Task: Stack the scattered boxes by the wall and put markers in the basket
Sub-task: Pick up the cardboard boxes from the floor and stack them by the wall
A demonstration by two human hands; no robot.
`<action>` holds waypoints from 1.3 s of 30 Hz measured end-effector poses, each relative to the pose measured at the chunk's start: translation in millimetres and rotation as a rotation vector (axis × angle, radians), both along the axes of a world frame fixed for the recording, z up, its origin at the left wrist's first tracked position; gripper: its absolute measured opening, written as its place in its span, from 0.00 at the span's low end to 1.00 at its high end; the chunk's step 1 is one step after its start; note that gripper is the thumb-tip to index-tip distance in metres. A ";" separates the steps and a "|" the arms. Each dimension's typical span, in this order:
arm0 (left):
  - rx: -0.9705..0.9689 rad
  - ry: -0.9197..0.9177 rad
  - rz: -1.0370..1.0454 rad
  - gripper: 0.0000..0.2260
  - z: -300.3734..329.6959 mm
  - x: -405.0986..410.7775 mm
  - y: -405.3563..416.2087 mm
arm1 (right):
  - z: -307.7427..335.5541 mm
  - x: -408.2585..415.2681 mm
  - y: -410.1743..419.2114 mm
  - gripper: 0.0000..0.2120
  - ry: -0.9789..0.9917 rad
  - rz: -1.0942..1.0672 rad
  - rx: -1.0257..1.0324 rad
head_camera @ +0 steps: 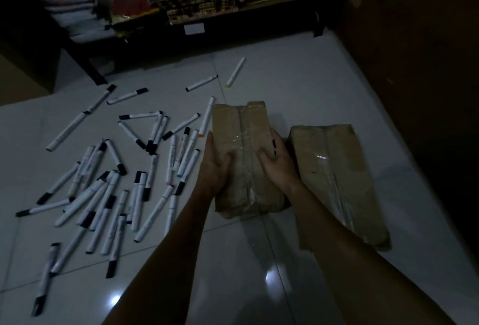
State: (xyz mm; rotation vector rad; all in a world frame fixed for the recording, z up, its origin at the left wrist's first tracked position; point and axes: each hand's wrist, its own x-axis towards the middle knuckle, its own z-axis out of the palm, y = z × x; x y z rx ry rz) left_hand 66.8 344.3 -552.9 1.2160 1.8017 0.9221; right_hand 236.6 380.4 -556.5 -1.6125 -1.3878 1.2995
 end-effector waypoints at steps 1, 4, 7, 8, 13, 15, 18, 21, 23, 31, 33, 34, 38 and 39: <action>0.003 -0.025 -0.003 0.35 -4.7 0.2 -1.6 | -3.7 0.4 -2.2 0.30 0.043 -0.003 -0.026; 0.021 -0.092 0.013 0.34 -14.2 -1.3 0.0 | -8.3 1.2 -2.9 0.28 0.151 -0.020 -0.055; 0.002 -0.163 0.047 0.33 -15.5 -2.2 1.5 | -6.3 1.6 -2.2 0.27 0.214 -0.012 -0.088; 0.006 -0.189 0.054 0.33 -15.7 -1.7 1.2 | -6.0 2.3 -2.4 0.27 0.232 -0.014 -0.097; 0.009 -0.309 0.087 0.32 -13.1 1.4 -0.4 | -8.6 4.8 -1.3 0.27 0.301 -0.041 -0.142; 0.010 -0.384 0.093 0.31 -12.9 1.8 -0.5 | -10.9 4.2 1.2 0.27 0.305 -0.034 -0.164; -0.001 -0.517 0.091 0.28 -10.7 2.9 -0.6 | -13.8 3.9 3.0 0.27 0.297 -0.015 -0.188; -0.022 -0.555 0.099 0.27 -2.3 2.9 1.1 | -12.7 1.3 6.6 0.27 0.297 -0.005 -0.203; -0.006 -0.545 0.101 0.25 6.6 -0.2 4.5 | -6.1 -2.1 10.6 0.28 0.307 0.003 -0.213; -0.026 -0.507 0.116 0.30 75.4 -12.7 23.0 | 57.1 -12.4 29.7 0.28 0.299 0.031 -0.206; -0.035 -0.507 0.110 0.29 105.1 -14.7 26.8 | 86.9 -13.8 33.3 0.29 0.291 0.038 -0.200; -0.047 -0.532 0.106 0.28 125.5 -15.6 28.4 | 107.7 -13.9 34.7 0.30 0.283 0.039 -0.201; -0.088 -0.608 0.094 0.17 224.5 -17.8 32.5 | 211.7 -11.1 38.9 0.26 0.256 0.070 -0.235; -0.096 -0.629 0.085 0.16 249.7 -19.2 33.5 | 239.8 -10.1 40.9 0.23 0.265 0.092 -0.242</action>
